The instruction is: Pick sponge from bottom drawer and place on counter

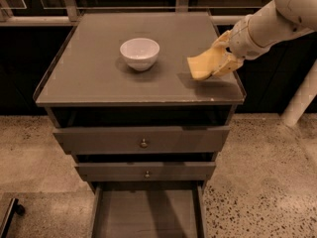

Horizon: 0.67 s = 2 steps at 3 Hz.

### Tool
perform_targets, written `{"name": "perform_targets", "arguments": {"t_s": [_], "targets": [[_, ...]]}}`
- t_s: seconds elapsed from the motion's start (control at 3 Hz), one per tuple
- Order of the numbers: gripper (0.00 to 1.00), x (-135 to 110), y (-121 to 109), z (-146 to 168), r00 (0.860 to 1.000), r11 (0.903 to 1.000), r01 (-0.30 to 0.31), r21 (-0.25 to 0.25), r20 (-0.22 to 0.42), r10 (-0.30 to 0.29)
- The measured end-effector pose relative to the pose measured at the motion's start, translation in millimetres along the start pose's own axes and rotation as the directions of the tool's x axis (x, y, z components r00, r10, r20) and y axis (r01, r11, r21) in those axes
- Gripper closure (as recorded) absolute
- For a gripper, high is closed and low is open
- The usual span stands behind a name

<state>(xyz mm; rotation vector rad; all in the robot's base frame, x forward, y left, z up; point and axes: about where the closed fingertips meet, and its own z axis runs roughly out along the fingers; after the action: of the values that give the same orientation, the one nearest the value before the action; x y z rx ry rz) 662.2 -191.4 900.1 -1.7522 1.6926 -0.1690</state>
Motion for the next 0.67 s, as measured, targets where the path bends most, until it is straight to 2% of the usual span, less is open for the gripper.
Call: {"name": "perform_targets", "arguments": {"t_s": [0.33, 0.67], "targets": [[1.0, 3.7, -10.4, 17.1, 0.996, 0.9998, -0.013, 0.014, 0.09, 0.011], [1.0, 2.5, -19.0, 38.4, 0.982, 0.9993, -0.031, 0.02, 0.185, 0.027]]}}
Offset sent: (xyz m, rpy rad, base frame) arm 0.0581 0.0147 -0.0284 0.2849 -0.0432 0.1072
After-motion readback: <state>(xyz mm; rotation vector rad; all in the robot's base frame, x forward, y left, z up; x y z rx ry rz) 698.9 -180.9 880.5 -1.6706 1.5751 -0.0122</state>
